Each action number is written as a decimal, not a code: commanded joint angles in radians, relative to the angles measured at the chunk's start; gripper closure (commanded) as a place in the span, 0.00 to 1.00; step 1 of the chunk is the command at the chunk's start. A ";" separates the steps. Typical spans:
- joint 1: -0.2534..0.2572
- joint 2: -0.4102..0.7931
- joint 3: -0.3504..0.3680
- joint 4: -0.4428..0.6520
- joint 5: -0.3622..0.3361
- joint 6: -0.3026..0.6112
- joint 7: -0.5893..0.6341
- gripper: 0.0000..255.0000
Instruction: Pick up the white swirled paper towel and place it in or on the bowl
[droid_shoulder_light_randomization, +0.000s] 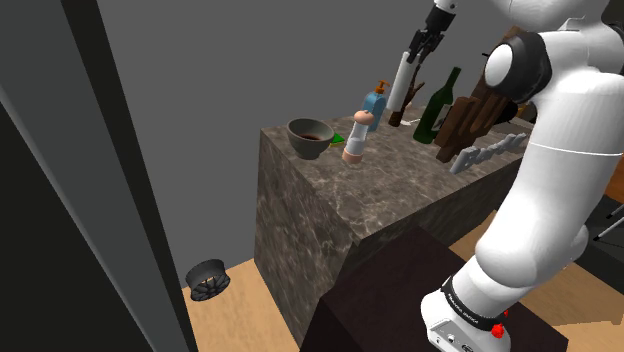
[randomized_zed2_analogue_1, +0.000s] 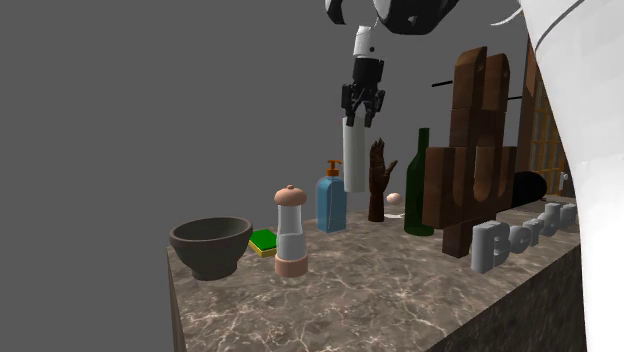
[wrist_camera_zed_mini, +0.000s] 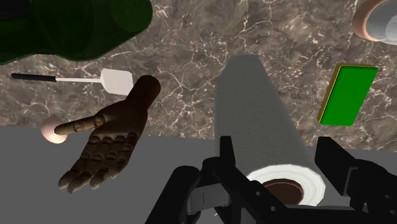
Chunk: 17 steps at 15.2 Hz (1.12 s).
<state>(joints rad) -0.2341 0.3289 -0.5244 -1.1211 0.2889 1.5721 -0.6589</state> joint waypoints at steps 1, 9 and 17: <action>-0.018 0.025 0.000 0.068 0.014 -0.046 0.002 1.00; 0.058 -0.024 0.014 0.086 -0.025 -0.095 0.092 1.00; 0.228 -0.138 0.067 0.005 -0.125 -0.094 0.280 1.00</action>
<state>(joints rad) -0.0279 0.2103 -0.4648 -1.0934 0.1788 1.4703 -0.4021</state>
